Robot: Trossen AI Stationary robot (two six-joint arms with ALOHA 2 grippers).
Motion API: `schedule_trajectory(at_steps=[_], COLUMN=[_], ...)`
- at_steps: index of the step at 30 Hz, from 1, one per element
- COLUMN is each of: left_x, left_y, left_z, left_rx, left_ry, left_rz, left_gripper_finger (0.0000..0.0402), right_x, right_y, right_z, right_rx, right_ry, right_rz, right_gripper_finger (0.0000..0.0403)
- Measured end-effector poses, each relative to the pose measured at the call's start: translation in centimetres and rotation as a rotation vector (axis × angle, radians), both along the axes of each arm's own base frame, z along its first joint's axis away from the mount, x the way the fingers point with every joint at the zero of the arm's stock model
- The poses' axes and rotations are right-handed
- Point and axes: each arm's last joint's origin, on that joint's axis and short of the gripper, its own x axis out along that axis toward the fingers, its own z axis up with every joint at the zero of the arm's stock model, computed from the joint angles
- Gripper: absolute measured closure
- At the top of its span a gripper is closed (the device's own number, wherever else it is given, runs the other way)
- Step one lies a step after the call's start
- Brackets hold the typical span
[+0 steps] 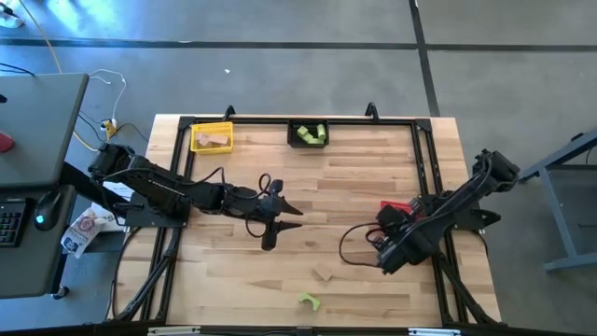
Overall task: Sort & place blocks by color
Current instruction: Put the blue block into the red basket
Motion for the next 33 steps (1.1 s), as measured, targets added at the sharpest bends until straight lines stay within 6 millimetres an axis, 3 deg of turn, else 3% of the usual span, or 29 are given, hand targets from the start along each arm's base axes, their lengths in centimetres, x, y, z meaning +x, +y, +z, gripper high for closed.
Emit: schedule_trajectory(at_steps=[15,33], left_x=[0.0,0.0], left_y=[0.0,0.0], left_z=[0.0,0.0], left_rx=[0.0,0.0], left_ry=[0.0,0.003], left_rz=[0.0,-0.002], left_gripper_finger=[0.0261,0.0261], right_x=[0.7,3.4], right_y=[0.3,-3.3], right_z=[-2.4,-3.0], right_rx=[0.037,0.205], right_ry=[0.254,0.382], right_rz=[-0.126,-0.11], right_gripper_finger=[0.0337,0.0337])
